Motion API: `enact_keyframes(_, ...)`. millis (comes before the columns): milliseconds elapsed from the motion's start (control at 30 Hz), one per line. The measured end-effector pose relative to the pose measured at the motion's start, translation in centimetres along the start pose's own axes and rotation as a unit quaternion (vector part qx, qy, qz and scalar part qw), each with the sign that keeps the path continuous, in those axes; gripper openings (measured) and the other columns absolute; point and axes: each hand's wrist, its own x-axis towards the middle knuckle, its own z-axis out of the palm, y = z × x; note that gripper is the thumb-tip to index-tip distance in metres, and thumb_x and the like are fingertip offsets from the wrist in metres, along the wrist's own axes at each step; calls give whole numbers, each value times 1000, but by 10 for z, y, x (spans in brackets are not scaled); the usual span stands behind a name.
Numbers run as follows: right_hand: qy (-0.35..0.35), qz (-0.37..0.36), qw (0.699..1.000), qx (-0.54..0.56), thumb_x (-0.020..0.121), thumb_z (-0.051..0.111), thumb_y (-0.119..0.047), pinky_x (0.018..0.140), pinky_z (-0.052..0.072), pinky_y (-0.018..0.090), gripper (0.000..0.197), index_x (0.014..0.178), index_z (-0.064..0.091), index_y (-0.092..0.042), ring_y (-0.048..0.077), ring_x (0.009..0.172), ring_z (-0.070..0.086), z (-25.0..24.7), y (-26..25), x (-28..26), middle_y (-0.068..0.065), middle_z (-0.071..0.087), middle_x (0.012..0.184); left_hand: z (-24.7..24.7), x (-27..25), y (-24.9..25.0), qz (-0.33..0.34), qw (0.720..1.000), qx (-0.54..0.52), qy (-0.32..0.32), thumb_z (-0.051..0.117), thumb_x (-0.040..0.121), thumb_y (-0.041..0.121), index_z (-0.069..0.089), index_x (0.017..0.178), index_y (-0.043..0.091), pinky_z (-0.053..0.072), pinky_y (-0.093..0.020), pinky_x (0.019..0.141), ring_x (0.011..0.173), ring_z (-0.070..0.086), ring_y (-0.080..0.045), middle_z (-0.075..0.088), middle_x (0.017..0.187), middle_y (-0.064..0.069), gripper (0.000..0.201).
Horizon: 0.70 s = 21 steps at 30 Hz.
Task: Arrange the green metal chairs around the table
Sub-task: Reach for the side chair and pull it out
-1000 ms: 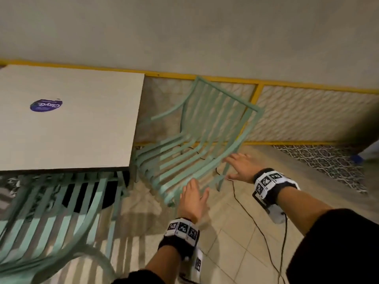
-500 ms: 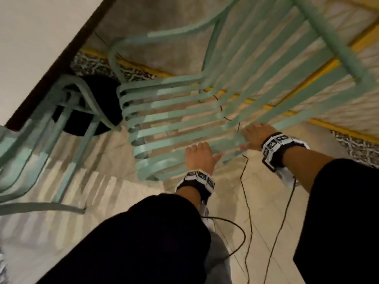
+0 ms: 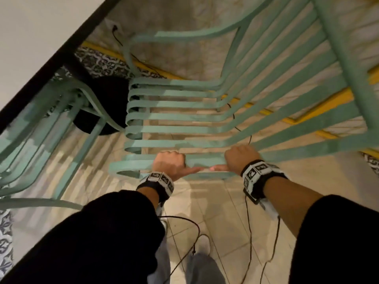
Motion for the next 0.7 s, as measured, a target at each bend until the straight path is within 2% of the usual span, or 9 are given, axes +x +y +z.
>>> enact_keyframes(67, -3, 17, 999, 38, 77, 32, -76, 71, 44, 34, 71, 75, 57, -10, 26, 75, 58, -8, -11, 11, 6, 56, 67, -10, 13, -23, 9, 1000, 24, -18, 28, 69, 82, 63, 74, 9, 39, -27, 59, 59, 51, -20, 61, 65, -4, 81)
enact_keyframes(167, 24, 42, 997, 60, 79, 32, -74, 77, 43, 36, 74, 93, 62, -8, 29, 91, 61, -21, -22, 37, 12, 66, 95, -27, 42, -57, 41, 998, 42, -22, 23, 66, 84, 63, 74, 8, 43, -29, 61, 57, 49, -20, 43, 50, 1, 86)
enact_keyframes(200, 36, 50, 996, 60, 80, 31, -74, 77, 43, 36, 74, 95, 62, -8, 29, 92, 61, -27, -25, 47, 12, 66, 98, -32, 53, -68, 54, 997, 49, -17, 18, 62, 86, 64, 74, 8, 44, -29, 61, 56, 50, -21, 41, 48, 1, 91)
enact_keyframes(300, 51, 75, 994, 68, 80, 29, -75, 75, 42, 36, 73, 91, 61, -10, 28, 92, 61, -48, -33, 81, 11, 66, 97, -46, 84, -103, 83, 995, 62, -11, 5, 50, 89, 65, 78, 8, 46, -31, 60, 55, 52, -22, 55, 56, -4, 104)
enact_keyframes(400, 68, 93, 990, 76, 80, 28, -75, 70, 40, 35, 73, 88, 61, -10, 28, 89, 61, -73, -46, 109, 12, 67, 94, -61, 114, -140, 89, 994, 61, -7, 17, 55, 90, 63, 75, 9, 43, -33, 61, 60, 53, -24, 64, 68, -8, 96)
enact_keyframes(533, 73, 109, 985, 112, 81, 30, -73, 67, 37, 34, 69, 81, 60, -11, 28, 86, 62, -107, -68, 143, 13, 68, 90, -78, 146, -189, 90, 993, 70, -19, 9, 39, 97, 65, 72, 9, 52, -34, 64, 60, 59, -23, 67, 67, -6, 109)
enact_keyframes(600, 68, 123, 981, 133, 81, 31, -73, 68, 39, 35, 71, 83, 62, -10, 28, 89, 61, -118, -77, 156, 13, 68, 92, -82, 154, -206, 86, 994, 73, -12, 19, 42, 97, 64, 68, 8, 49, -31, 60, 59, 61, -24, 69, 66, -8, 103)
enact_keyframes(700, 75, 141, 978, 131, 80, 31, -73, 68, 40, 35, 70, 77, 60, -10, 28, 88, 62, -125, -85, 164, 12, 68, 91, -84, 161, -217, 92, 994, 57, 11, 40, 60, 84, 50, 54, 10, 39, -28, 56, 55, 56, -24, 64, 60, -11, 75)
